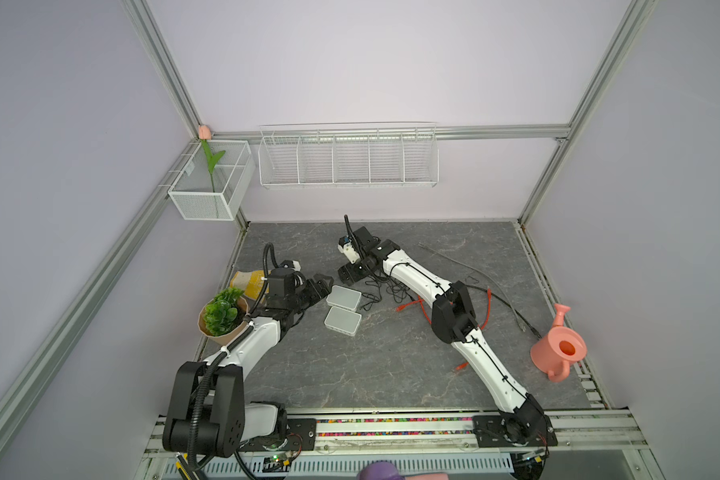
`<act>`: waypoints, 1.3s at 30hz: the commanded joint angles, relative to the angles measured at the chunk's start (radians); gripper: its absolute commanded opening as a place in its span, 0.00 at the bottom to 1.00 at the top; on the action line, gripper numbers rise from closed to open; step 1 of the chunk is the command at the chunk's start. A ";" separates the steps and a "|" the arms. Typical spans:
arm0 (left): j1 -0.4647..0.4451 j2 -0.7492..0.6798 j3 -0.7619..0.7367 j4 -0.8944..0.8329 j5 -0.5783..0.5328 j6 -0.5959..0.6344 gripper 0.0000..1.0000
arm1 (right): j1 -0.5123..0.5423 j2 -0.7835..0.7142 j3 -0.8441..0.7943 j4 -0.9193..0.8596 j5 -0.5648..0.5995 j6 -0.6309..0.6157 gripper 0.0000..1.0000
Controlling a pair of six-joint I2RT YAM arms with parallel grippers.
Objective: Insert the plug into the switch port
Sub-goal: 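Reach the right gripper toward the black wall-plug adapter while the left arm moves forward, then close the right gripper on the black wall-plug adapter and lift it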
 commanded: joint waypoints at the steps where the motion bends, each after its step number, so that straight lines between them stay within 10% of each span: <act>1: 0.011 -0.044 -0.011 -0.027 -0.017 -0.005 0.89 | 0.009 0.042 0.038 0.049 0.022 0.012 0.79; 14: 0.018 -0.170 -0.025 -0.064 -0.068 0.010 0.91 | 0.031 0.121 0.087 0.075 0.079 0.040 0.74; 24: 0.027 -0.197 -0.034 -0.070 -0.075 0.014 0.91 | 0.053 0.108 0.084 0.055 0.195 0.013 0.37; 39: 0.031 -0.313 0.014 -0.156 -0.123 0.051 0.93 | 0.096 -0.444 -0.210 0.087 0.360 -0.097 0.27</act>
